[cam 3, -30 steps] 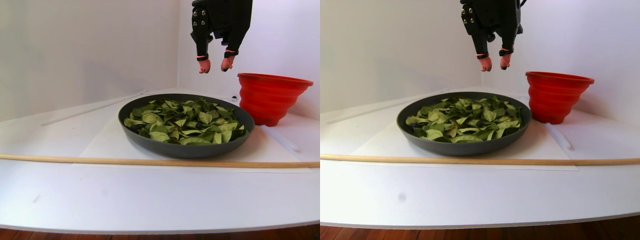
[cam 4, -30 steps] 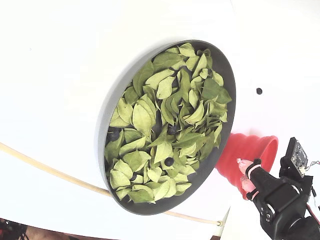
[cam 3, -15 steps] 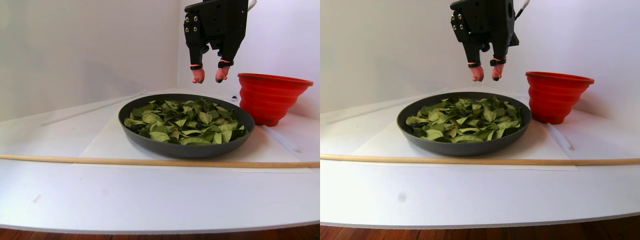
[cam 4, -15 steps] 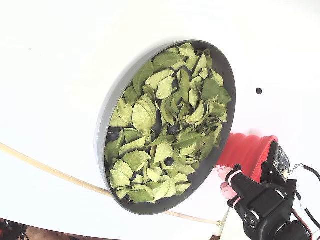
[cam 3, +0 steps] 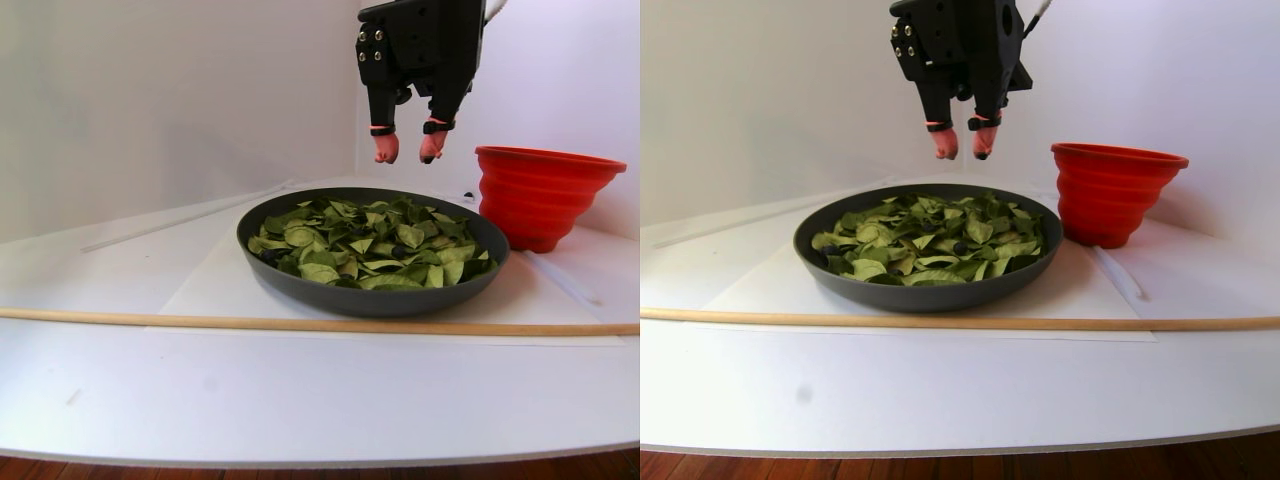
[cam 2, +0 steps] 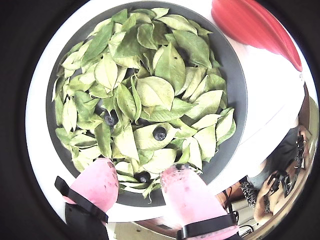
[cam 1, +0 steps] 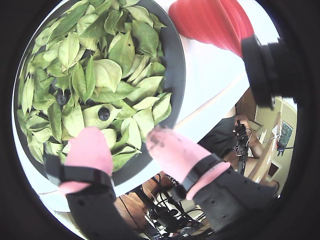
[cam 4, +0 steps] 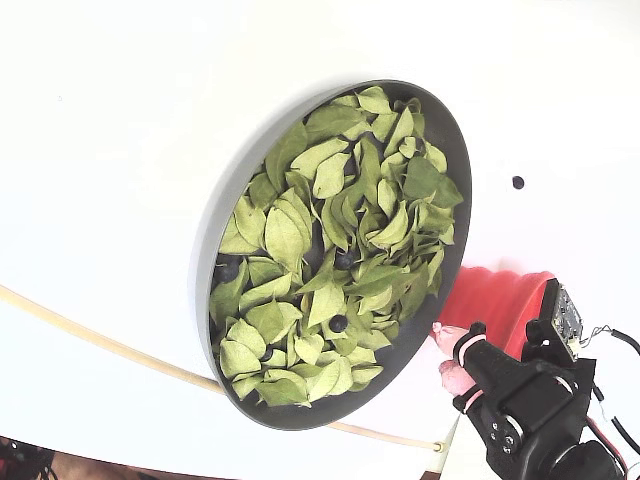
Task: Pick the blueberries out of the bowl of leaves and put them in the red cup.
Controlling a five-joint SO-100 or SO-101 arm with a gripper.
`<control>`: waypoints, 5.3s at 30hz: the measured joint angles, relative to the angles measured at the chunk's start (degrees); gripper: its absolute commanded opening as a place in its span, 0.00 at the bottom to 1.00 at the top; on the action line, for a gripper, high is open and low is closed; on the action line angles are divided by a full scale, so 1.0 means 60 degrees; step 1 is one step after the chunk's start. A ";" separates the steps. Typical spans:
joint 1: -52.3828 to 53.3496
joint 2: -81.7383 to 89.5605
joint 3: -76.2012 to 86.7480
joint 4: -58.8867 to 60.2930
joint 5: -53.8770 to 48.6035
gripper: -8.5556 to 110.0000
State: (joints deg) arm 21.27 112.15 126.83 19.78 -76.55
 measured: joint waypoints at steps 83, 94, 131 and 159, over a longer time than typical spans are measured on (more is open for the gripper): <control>-0.0264 -0.4644 -0.0791 -0.3164 0.0732 0.20; -0.0264 -0.4878 -0.0527 -0.3560 0.0791 0.20; -0.0264 -0.5684 -0.0469 -0.4614 0.0850 0.16; -0.0410 -0.4980 -0.0557 -0.3911 0.0322 0.15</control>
State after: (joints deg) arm 18.81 82.27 123.49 -3.69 -74.62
